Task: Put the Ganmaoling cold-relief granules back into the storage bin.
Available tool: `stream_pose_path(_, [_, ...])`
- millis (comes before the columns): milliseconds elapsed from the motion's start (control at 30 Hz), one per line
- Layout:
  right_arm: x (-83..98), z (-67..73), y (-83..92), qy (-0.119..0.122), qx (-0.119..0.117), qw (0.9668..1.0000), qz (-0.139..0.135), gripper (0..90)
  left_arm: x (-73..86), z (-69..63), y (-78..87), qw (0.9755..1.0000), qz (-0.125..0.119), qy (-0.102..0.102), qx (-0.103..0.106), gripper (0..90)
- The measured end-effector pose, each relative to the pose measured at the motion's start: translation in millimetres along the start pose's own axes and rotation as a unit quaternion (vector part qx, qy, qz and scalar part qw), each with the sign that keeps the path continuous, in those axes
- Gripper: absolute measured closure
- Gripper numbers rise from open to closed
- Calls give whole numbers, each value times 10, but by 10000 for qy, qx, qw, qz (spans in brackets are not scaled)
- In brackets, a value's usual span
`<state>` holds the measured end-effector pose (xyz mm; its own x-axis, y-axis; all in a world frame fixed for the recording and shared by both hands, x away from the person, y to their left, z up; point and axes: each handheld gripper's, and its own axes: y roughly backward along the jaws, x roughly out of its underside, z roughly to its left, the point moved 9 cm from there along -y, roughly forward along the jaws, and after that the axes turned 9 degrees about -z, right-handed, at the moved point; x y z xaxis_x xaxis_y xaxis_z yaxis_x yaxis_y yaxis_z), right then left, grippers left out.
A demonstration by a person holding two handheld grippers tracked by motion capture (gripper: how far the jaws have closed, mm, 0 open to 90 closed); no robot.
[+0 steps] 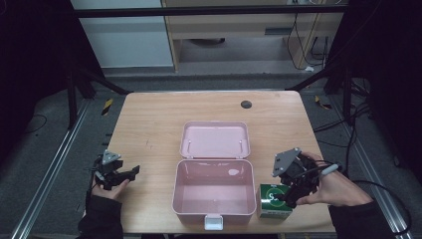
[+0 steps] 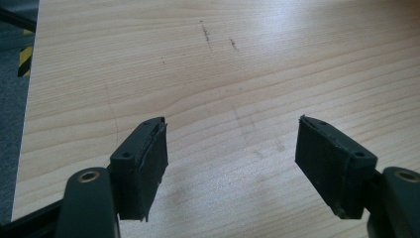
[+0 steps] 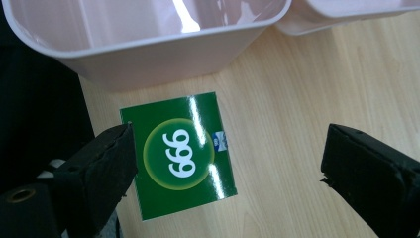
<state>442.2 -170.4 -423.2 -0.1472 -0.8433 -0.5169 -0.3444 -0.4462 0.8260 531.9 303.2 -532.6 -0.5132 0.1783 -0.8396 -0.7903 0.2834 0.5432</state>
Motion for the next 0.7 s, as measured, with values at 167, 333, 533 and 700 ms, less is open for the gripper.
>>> stream_pose_path(167, [61, 29, -67, -16, -83, 9999, 88, 74, 2, 0, -4, 10000, 10, -11, 3, 275])
stream_pose_path(333, [173, 105, -172, -25, -248, 9994, 233, 61, 4, 0, -3, 10000, 27, -20, 15, 275])
stream_pose_path(533, [230, 149, -239, -20, -370, 9989, 276, 50, 2, -3, -5, 10000, 43, -36, 27, 277])
stream_pose_path(700, [299, 198, -328, -76, -441, 9983, 361, 47, 3, -3, -7, 10000, 51, -36, 32, 277])
